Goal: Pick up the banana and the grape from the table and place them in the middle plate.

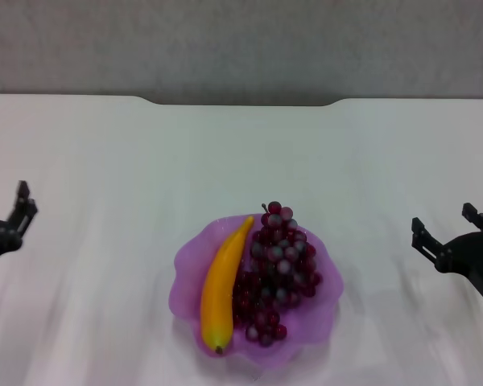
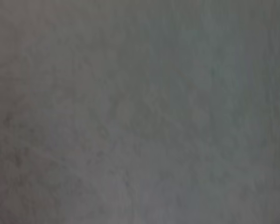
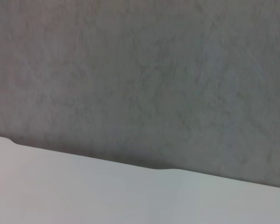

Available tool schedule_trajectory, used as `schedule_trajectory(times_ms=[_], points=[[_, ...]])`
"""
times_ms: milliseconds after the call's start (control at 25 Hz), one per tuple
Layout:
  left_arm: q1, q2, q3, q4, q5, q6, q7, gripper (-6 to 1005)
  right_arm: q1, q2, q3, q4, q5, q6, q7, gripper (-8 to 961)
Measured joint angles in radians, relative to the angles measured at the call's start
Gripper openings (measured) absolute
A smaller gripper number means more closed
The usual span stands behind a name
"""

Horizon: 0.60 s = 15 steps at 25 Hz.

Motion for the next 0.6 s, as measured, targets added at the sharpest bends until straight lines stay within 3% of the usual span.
schedule_trajectory(times_ms=[80,240,600], points=[[-0.041,0.001,0.002,0.126,0.034,0.091,-0.191,896,0.001,0.000,0.000,0.000,0.000,0.000,0.000,894],[-0.084,0.000,0.008,0.264,0.040,0.120,-0.406,896,0.005,0.003,-0.003,0.000,0.001,-0.002,-0.003,894],[-0.071,-0.004,0.012,0.282,0.035,0.117,-0.466,896,-0.008,0.005,0.000,-0.021,0.008,-0.096,-0.001,894]])
